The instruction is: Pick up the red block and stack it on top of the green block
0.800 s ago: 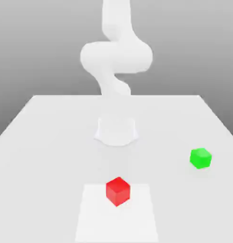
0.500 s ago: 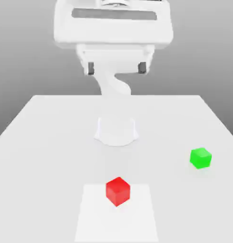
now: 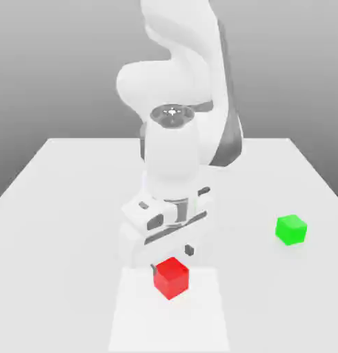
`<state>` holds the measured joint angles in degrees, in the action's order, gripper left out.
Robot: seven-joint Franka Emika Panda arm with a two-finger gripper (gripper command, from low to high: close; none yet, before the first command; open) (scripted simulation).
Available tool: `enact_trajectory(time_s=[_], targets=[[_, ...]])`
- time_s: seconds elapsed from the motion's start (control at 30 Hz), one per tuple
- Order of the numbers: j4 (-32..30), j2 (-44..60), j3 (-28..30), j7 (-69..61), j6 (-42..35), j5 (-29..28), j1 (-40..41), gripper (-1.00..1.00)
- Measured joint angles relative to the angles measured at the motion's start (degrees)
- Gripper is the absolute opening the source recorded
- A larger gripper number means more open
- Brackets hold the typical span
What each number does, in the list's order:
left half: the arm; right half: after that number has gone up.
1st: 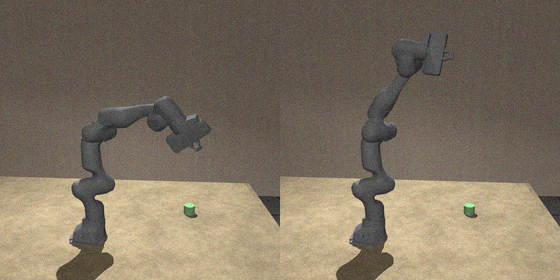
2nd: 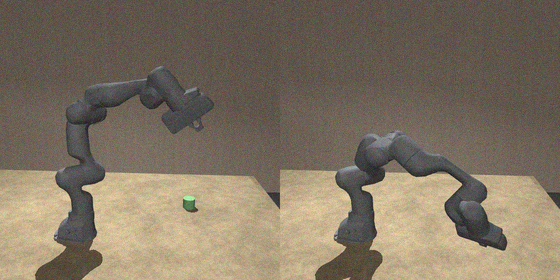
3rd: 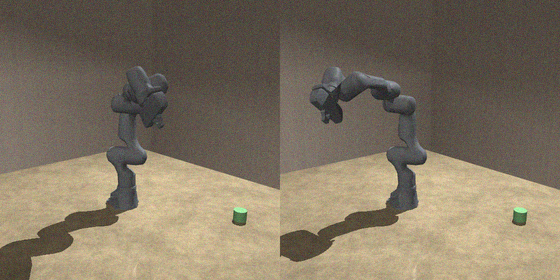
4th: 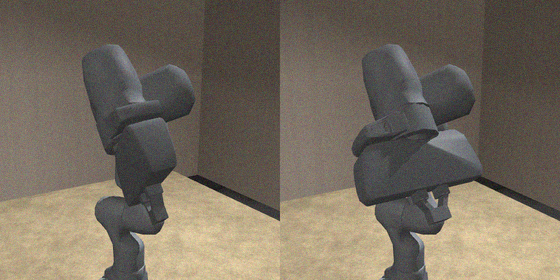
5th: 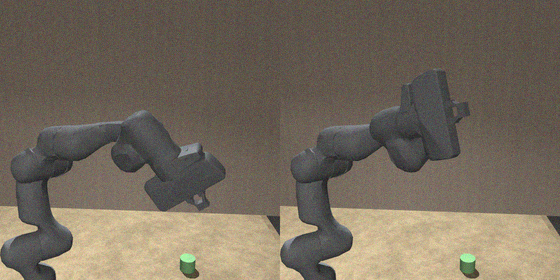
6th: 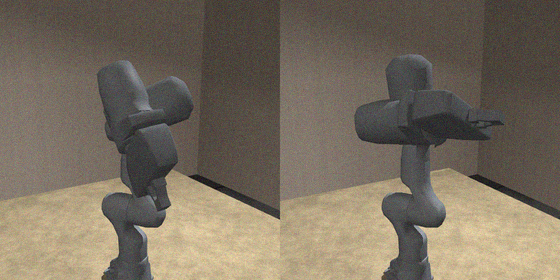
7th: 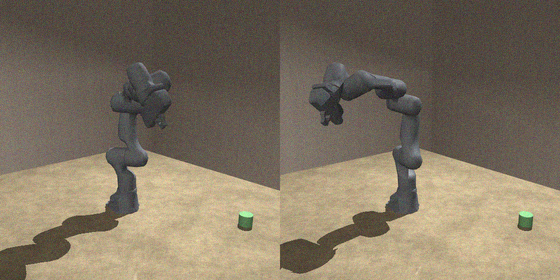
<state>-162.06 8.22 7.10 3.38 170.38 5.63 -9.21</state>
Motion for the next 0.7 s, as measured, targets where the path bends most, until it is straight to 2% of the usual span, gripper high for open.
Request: enact_trajectory(time_s=[0.03,0.07,0.3,0.57,0.7], targets=[[0.2,1.9,-1.4,-0.8,1.6,1.1,1.1,0.0],[0.4,3.5,-2.4,-1.3,2.9,1.9,1.9,-1.0],[0.5,3.7,-2.7,-1.3,3.0,1.9,2.2,-1.0],[-1.5,-9.6,-0.1,4.5,-8.2,-6.2,1.8,-1.0],[-2.2,-13.1,-5.3,3.9,-11.1,-4.3,-6.7,-1.0]])
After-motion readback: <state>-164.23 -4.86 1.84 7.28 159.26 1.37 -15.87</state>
